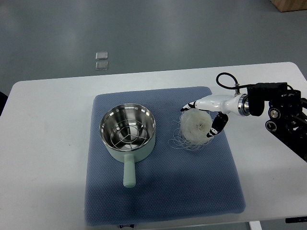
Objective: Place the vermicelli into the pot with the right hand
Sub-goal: 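Close the right hand fingers around the vermicelli bundle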
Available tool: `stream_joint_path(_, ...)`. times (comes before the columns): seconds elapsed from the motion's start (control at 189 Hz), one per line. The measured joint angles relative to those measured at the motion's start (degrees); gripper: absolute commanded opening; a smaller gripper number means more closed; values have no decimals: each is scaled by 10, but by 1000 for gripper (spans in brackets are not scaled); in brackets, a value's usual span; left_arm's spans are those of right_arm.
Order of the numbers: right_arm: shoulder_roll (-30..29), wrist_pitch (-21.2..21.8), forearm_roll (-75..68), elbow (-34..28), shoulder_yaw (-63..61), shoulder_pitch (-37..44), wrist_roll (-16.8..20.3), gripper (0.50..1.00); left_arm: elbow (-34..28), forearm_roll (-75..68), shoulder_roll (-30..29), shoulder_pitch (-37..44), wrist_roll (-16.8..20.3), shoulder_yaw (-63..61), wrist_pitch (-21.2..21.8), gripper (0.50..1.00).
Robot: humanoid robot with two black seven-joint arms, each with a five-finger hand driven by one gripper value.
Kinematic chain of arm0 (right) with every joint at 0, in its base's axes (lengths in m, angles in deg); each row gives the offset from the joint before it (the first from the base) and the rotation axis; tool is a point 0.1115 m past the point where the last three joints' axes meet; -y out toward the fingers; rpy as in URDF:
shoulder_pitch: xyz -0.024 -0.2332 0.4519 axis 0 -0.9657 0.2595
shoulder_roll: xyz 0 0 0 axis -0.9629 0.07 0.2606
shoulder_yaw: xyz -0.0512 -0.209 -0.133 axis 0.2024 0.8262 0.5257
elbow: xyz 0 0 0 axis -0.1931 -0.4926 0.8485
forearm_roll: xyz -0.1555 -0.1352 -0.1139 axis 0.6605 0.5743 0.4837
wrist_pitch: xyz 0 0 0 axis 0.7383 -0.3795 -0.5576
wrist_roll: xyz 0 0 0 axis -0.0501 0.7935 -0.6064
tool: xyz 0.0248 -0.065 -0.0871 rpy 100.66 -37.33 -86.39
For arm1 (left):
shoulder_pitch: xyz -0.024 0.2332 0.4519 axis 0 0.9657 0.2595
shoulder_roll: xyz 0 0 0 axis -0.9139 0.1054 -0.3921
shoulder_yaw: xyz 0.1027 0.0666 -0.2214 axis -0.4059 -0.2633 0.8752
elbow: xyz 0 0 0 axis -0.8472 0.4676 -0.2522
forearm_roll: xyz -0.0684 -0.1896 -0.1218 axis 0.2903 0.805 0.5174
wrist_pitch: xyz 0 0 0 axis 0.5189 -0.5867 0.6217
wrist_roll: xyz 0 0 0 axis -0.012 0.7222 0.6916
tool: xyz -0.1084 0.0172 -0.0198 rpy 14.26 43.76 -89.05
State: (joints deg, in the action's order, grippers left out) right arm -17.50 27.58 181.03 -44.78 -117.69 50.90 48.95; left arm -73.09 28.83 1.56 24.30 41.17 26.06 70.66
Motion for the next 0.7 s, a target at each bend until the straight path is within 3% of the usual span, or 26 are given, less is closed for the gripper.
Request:
stream_joint_path(0.127, -6, 0, 29, 12, 4, 0, 0, 926, 0, 0, 0, 0, 0, 0, 0, 1000)
stream_joint_path(0.254, -10, 0, 43, 16, 7, 1, -1, 893, 0, 0, 0, 0, 0, 0, 0, 1000)
stream_joint_path(0.471, -23, 0, 49, 17, 18, 1, -4, 742, 0, 0, 0, 0, 0, 0, 0, 1000)
stream_joint_path(0.556, -32, 0, 62, 19, 19, 1, -12, 633, 0, 0, 0, 0, 0, 0, 0, 1000)
stream_joint_path(0.603, -37, 0, 68, 21, 19, 1, -14, 505, 0, 0, 0, 0, 0, 0, 0, 1000)
stream_joint_path(0.698, -46, 0, 80, 26, 19, 0, -16, 500, 0, 0, 0, 0, 0, 0, 0, 1000)
